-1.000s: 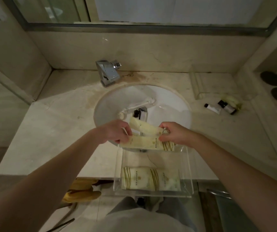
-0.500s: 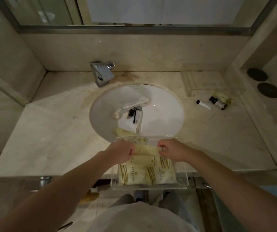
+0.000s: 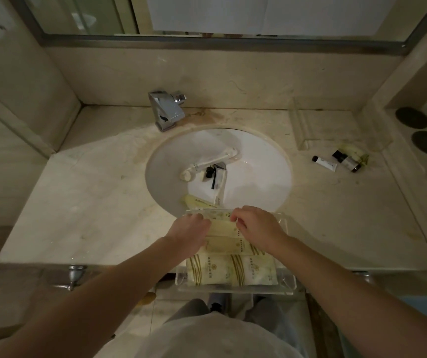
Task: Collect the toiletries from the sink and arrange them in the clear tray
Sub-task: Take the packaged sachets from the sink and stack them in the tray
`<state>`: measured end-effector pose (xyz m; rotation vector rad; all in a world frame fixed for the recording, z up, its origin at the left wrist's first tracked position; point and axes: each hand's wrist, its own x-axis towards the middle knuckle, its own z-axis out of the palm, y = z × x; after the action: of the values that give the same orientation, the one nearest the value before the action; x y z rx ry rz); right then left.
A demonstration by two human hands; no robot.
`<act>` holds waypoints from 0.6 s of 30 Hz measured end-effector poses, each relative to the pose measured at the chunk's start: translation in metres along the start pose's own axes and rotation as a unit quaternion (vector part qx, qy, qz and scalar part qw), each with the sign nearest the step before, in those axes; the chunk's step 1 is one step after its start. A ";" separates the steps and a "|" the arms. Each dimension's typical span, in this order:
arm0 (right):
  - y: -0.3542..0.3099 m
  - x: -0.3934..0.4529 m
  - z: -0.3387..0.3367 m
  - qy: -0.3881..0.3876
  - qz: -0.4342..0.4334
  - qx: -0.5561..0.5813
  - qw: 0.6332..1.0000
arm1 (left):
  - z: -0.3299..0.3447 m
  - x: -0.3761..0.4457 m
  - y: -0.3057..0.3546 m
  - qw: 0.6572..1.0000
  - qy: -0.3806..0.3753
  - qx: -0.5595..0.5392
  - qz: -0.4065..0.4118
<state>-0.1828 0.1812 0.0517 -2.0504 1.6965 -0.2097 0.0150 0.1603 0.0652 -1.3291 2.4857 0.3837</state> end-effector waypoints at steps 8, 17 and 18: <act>-0.001 -0.006 0.023 0.104 -0.060 -0.176 0.977 | -0.002 -0.006 -0.004 0.999 -0.029 0.030 0.033; 0.016 -0.013 0.036 0.115 -0.112 -0.191 0.969 | 0.002 0.000 -0.003 0.999 -0.033 0.040 0.007; 0.017 -0.013 0.037 0.110 -0.118 -0.186 0.969 | 0.003 0.002 -0.003 0.998 -0.036 0.048 0.005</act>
<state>-0.1860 0.2008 0.0143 -2.5957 1.7189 -0.2143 0.0168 0.1590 0.0612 -1.2430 2.4208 0.3057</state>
